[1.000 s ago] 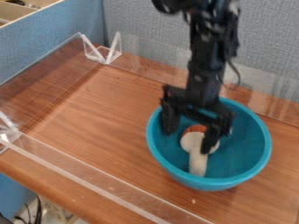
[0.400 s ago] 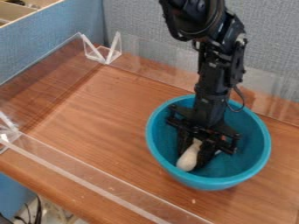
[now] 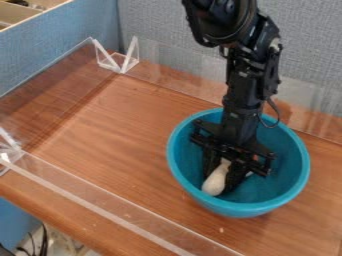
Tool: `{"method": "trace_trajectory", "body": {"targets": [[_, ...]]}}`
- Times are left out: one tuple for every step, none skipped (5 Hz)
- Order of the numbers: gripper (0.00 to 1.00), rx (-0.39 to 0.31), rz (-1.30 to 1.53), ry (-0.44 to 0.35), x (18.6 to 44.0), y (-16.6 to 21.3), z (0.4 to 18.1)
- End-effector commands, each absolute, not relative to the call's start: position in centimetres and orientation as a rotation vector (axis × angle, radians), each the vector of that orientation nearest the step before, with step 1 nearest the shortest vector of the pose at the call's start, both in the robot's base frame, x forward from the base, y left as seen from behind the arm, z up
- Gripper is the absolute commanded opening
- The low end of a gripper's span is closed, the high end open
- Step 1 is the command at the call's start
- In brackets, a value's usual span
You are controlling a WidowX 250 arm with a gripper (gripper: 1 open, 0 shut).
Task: Remove the mushroom from inside the blue bowl and put it on the table
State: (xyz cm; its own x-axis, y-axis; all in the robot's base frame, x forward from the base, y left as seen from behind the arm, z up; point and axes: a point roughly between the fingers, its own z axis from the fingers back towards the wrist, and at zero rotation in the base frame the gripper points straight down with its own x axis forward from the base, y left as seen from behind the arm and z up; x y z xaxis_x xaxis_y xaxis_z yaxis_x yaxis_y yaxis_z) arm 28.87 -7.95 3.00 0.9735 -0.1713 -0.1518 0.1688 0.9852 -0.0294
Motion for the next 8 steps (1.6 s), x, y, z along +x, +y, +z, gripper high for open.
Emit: {"method": "trace_trajectory", "body": {"targets": [[0.0, -0.03, -0.176, 0.087, 29.2, -8.2, 5.1], [0.0, -0.033, -0.175, 0.081, 29.1, -8.2, 5.4], [0.0, -0.037, -0.174, 0.075, 29.0, -8.3, 5.7], [0.0, -0.04, -0.173, 0.068, 28.9, -8.4, 6.0], [0.0, -0.043, -0.173, 0.062, 28.9, -8.4, 6.2], [0.0, -0.046, -0.172, 0.056, 28.8, -8.5, 6.5], [0.0, -0.049, -0.174, 0.05, 28.6, -8.6, 6.7], [0.0, -0.053, -0.174, 0.045, 28.5, -8.6, 6.9]]}}
